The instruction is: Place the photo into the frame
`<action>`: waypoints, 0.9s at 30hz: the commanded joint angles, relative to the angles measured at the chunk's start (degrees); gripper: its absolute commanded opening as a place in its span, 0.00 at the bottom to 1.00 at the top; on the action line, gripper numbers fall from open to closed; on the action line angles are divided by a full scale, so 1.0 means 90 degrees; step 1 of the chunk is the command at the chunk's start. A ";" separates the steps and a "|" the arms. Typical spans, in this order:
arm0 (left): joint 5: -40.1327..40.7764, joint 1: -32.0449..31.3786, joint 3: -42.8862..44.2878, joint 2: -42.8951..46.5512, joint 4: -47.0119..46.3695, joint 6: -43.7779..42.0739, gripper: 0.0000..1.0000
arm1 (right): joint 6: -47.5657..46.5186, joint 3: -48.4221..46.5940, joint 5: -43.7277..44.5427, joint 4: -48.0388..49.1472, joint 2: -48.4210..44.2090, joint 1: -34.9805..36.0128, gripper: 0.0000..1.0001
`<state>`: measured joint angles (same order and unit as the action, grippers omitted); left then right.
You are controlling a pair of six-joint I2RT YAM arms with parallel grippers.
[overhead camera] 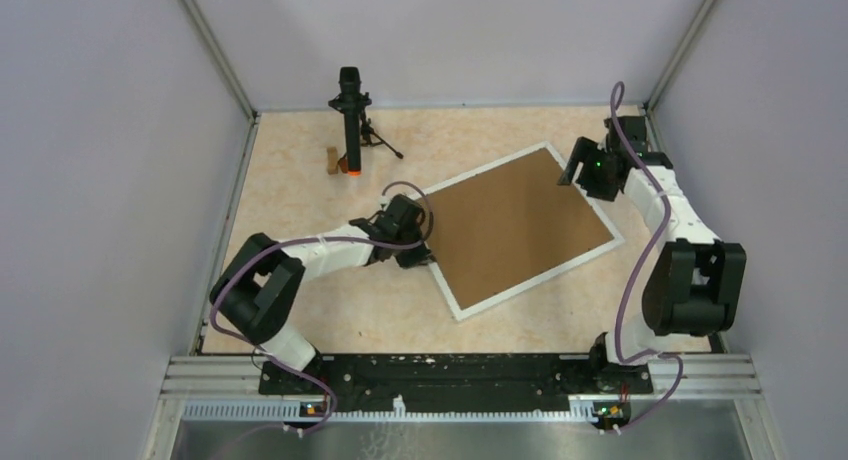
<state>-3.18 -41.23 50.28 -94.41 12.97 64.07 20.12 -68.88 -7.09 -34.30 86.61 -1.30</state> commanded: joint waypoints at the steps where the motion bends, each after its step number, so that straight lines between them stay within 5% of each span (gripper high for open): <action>1: 0.1498 0.1058 -0.0745 0.0145 0.1689 -0.4042 0.00 | -0.0099 -0.0428 -0.0303 -0.0081 0.0697 -0.0075 0.72; 9: 0.1919 0.2262 -0.0478 0.0654 0.1753 -0.4756 0.03 | 0.0019 0.0247 -0.1310 0.0422 0.1057 -0.0868 0.72; 12: 0.1553 0.2299 -0.0205 0.0682 0.1987 -0.4922 0.41 | 0.0033 0.0706 -0.1580 0.0579 0.1081 -0.0846 0.69; 15: 0.1436 0.2316 -0.0085 0.0736 0.2215 -0.4741 0.57 | -0.0017 0.1285 -0.1860 0.0609 0.0972 -0.0680 0.63; 20: 0.1300 0.2560 -0.0195 0.0512 0.1961 -0.4602 0.53 | -0.0388 0.1519 -0.0904 0.0180 0.0693 -0.0568 0.43; 27: 0.0566 0.2648 -0.0132 0.0232 0.1681 -0.4623 0.54 | -0.0487 0.1510 -0.0251 -0.0311 0.0086 -0.0258 0.42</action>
<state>2.02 -18.06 50.72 -88.42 24.60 23.86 17.56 -55.11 -15.38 -33.50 91.92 -5.87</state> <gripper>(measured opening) 0.540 0.418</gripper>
